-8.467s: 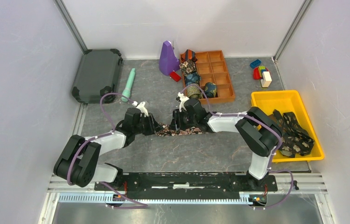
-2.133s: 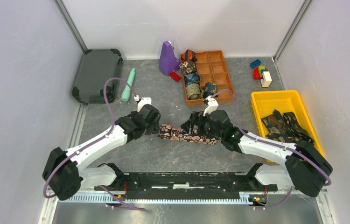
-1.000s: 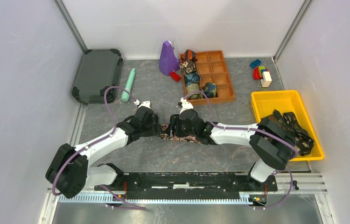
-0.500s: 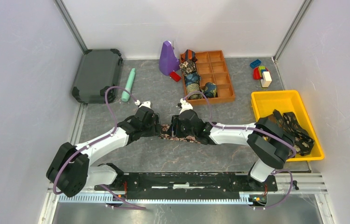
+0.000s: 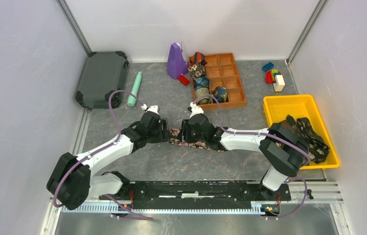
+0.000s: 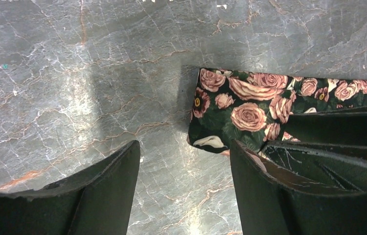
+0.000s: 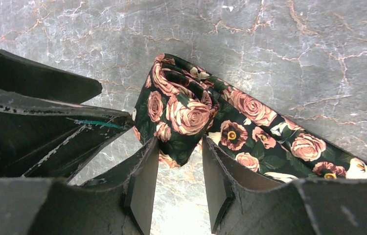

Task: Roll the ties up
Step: Roll the tie at the center of the board.

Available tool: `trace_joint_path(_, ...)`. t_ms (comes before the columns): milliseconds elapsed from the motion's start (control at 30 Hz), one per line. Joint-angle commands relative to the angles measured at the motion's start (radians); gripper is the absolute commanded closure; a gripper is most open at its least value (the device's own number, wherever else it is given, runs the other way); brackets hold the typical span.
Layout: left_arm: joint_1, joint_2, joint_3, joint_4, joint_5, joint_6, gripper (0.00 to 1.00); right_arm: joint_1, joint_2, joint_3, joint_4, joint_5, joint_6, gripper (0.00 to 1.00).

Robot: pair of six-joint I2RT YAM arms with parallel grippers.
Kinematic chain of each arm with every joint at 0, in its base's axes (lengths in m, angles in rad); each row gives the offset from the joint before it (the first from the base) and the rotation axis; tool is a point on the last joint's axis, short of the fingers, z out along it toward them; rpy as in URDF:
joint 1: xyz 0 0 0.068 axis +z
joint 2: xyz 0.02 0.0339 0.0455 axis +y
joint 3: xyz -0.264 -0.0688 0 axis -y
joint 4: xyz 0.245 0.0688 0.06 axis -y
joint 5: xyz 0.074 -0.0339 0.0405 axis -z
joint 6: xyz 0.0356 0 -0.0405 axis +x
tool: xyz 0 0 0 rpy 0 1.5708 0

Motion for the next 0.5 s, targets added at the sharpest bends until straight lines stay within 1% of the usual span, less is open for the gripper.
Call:
trace_joint_path(0,0.005,-0.024,0.014,0.036,0.044,0.066,0.26,-0.015,0.002,-0.007,0.009,0.007,-0.021,0.56)
trace_joint_path(467,0.013,-0.028,-0.006,0.127,0.105,0.112,0.21,-0.051,-0.002,-0.053,0.043,-0.028,-0.032,0.58)
